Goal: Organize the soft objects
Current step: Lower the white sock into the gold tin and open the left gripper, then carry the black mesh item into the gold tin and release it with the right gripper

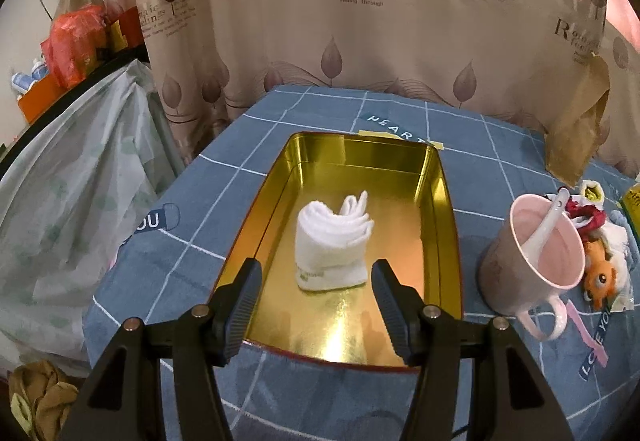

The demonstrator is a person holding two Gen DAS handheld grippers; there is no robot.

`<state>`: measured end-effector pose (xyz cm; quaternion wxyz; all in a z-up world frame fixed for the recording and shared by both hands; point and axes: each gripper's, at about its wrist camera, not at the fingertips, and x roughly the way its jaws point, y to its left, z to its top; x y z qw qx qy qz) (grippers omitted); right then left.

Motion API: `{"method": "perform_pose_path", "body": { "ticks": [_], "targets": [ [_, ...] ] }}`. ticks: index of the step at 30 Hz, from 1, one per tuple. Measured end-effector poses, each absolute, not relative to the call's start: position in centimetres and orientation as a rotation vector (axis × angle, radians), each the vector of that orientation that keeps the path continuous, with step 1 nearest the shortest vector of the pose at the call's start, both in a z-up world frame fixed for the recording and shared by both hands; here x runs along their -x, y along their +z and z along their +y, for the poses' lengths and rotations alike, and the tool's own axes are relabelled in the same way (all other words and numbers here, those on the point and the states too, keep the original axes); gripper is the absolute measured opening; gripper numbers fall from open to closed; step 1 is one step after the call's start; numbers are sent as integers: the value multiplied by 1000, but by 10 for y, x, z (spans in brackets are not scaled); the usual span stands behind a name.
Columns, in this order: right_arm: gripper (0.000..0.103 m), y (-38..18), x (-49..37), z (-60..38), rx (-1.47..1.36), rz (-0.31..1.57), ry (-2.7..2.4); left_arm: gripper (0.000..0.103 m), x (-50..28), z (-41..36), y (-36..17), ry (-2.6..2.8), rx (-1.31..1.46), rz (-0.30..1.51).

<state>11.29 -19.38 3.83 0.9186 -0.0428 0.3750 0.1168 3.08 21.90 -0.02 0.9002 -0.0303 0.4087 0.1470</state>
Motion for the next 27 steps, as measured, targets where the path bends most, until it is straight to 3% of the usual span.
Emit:
{"method": "perform_pose_path", "body": {
  "ticks": [13,27],
  "targets": [
    [19,62,-127,-32,204,746,566,59,-19,230,2,308,124,815],
    [19,22,-177,120,284,906,779,59,-14,258,6,357,211,791]
  ]
}}
